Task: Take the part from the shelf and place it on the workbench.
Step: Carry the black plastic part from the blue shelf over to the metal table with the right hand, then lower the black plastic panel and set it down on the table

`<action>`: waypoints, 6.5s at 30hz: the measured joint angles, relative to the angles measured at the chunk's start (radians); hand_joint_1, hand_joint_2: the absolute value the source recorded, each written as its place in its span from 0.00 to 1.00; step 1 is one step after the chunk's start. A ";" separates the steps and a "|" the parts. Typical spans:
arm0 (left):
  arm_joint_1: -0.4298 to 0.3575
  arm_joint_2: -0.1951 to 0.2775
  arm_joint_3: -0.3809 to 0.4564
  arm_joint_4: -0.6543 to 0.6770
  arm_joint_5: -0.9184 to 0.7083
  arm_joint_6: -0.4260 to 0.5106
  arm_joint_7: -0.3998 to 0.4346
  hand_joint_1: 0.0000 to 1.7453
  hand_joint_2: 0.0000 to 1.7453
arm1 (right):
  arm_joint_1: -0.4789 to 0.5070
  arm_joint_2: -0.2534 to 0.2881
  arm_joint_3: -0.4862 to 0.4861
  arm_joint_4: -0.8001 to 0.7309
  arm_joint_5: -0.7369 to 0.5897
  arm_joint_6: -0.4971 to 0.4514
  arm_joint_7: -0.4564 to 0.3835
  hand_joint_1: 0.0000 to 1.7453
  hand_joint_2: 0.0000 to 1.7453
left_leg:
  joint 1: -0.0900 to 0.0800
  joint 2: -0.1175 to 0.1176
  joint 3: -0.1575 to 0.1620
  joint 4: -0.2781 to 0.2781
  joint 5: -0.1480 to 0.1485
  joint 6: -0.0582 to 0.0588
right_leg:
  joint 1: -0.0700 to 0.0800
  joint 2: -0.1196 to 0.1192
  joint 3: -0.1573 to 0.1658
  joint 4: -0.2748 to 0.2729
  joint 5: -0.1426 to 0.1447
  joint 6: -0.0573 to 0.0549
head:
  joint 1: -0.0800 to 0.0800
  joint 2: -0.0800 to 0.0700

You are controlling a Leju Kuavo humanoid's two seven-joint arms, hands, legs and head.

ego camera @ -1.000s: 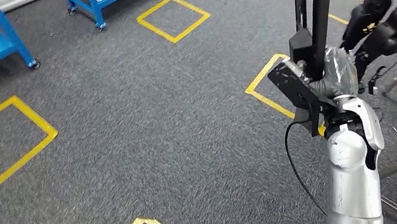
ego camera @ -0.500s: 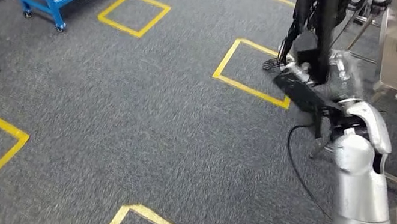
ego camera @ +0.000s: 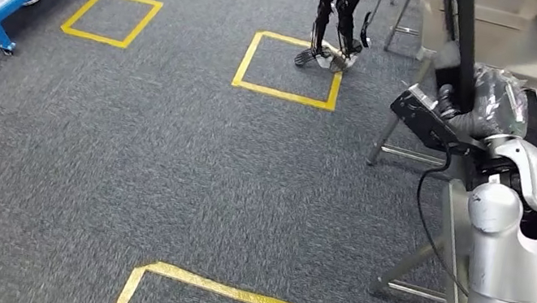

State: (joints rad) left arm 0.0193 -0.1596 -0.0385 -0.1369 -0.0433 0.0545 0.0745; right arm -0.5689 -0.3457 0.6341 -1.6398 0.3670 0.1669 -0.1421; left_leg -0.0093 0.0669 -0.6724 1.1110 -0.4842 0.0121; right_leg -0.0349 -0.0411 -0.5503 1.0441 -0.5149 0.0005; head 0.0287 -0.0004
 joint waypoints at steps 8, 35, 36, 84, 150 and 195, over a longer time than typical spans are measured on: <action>0.007 -0.001 -0.004 0.000 0.001 0.012 0.008 0.00 1.00 | -0.019 0.035 0.004 0.001 0.170 -0.049 0.060 1.00 1.00 | -0.010 -0.106 0.071 0.022 -0.026 0.038 | 0.022 0.099 -0.055 0.009 0.045 -0.016 | 0.000 0.000; 0.000 -0.022 -0.049 0.009 0.047 0.048 0.008 0.00 1.00 | -0.267 0.098 0.140 0.039 0.745 -0.137 0.241 1.00 1.00 | 0.003 -0.061 -0.024 0.221 -0.151 0.012 | 0.015 0.072 -0.104 0.024 0.075 -0.015 | 0.000 0.000; 0.000 -0.022 -0.049 0.009 0.050 0.048 0.007 0.00 1.00 | -0.268 0.098 0.142 0.043 0.745 -0.133 0.244 1.00 1.00 | 0.002 -0.065 -0.011 0.198 -0.129 0.019 | 0.017 0.085 -0.105 0.024 0.078 -0.016 | 0.000 0.000; 0.005 -0.020 -0.098 0.016 0.136 0.045 -0.013 0.00 1.00 | -0.372 -0.016 0.264 0.190 0.679 0.113 0.253 1.00 1.00 | 0.005 0.004 0.107 -0.095 0.015 0.039 | 0.008 0.009 -0.120 0.084 0.062 0.043 | 0.009 0.000; -0.004 0.010 -0.158 0.016 0.169 -0.017 -0.024 0.00 1.00 | -0.695 0.149 0.803 0.635 0.427 0.493 0.169 1.00 1.00 | 0.009 -0.046 0.075 -0.085 0.036 0.009 | 0.013 0.037 -0.080 -0.007 0.085 0.021 | 0.010 0.000; -0.005 0.030 -0.199 0.013 0.190 -0.096 -0.052 0.00 0.00 | -0.508 0.171 0.647 0.960 0.435 0.476 0.101 0.00 0.00 | 0.008 -0.046 0.074 -0.084 0.036 0.009 | 0.013 0.037 -0.079 -0.007 0.086 0.022 | 0.010 0.000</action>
State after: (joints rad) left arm 0.0147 -0.1301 -0.2377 -0.1235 0.1470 -0.0412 0.0224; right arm -1.0774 -0.1752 1.2806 -0.6796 0.8019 0.6426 -0.0410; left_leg -0.0008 0.0208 -0.5984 1.0272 -0.4487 0.0213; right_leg -0.0215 -0.0042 -0.6296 1.0373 -0.4290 0.0226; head 0.0389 -0.0004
